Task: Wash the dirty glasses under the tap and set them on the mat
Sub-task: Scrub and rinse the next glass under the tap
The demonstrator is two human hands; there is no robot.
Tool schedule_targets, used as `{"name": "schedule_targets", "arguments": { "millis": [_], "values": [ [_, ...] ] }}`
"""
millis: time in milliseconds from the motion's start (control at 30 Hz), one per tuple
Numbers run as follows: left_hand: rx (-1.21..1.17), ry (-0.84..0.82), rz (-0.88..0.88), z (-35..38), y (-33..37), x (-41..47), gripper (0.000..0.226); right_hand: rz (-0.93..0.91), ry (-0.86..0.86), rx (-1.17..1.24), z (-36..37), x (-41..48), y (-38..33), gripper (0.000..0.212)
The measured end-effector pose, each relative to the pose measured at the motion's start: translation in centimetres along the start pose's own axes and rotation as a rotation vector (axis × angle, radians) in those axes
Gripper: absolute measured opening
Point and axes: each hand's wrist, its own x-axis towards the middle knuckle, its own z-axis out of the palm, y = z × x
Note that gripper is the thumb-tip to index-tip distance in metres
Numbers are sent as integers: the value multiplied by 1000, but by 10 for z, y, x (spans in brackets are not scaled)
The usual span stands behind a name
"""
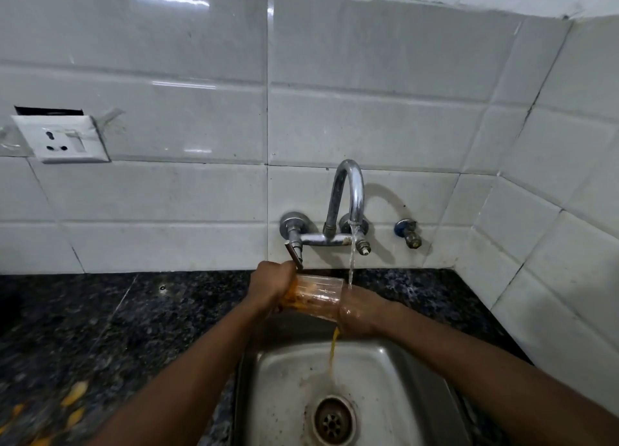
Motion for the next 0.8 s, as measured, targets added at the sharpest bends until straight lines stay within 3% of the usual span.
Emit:
{"name": "schedule_targets", "arguments": {
  "millis": [67,133,200,333,433,500,567,633,700,800],
  "values": [
    [-40,-14,-10,0,-1,2,33,24,-6,56,3,-1,3,52],
    [-142,-9,134,-2,1,-4,33,-16,22,134,-1,-3,0,49],
    [-77,22,246,-5,2,-7,34,13,58,121,2,-1,2,43],
    [173,-40,25,-2,6,4,41,58,26,-41,4,-2,8,48],
    [-13,-46,163,-3,4,1,37,98,31,326,-3,-1,-3,53],
    [-73,-28,276,-7,5,-4,25,84,28,373,-2,-3,-8,48],
    [108,15,255,-6,9,4,28,78,42,267,3,1,-4,49],
    [301,6,123,-3,11,9,36,45,50,104,10,0,4,47],
    [184,-31,55,-3,10,8,36,33,44,154,7,0,5,45],
    [-55,-17,253,-5,10,-9,24,8,94,361,2,-3,0,42]
  ]
}}
